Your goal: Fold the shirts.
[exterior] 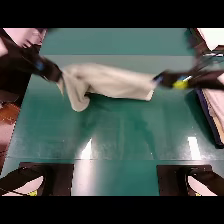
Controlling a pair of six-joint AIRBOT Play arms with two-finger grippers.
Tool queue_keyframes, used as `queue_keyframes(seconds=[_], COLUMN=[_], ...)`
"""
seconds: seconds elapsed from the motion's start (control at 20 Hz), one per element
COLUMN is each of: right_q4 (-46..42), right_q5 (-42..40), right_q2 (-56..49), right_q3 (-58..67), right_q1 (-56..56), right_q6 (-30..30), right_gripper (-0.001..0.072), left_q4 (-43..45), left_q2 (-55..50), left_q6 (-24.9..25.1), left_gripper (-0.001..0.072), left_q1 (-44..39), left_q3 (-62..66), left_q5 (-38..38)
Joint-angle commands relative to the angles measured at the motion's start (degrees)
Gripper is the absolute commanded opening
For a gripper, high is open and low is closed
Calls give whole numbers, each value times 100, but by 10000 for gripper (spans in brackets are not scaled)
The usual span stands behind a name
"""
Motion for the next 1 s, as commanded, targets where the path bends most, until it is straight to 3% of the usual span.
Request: queue_keyframes(seconds=[0.0,0.1,0.6,0.75,0.95], right_q4=[-254,-251,-365,-363,-343], right_q5=[149,271,728,778,1322], right_q2=[487,553,564,566,232], right_q3=[1521,2197,4441,4562,3797], right_q1=[-1119,-1423,-1816,-1816,-1816], right_q6=[-9,-44,-144,-107,444], right_gripper=[9,9,9,9,9], left_q4=[424,317,-264,-632,90], left_q2=[2,142,1897,1902,1246], left_q6=[-72,-79,-48,234,203], left_gripper=[30,30,29,29,29], left_q1=[0,0,0,0,0], left_q3=[1923,2490,2505,2634,2317], left_q5=[15,310,2927,3309,3163])
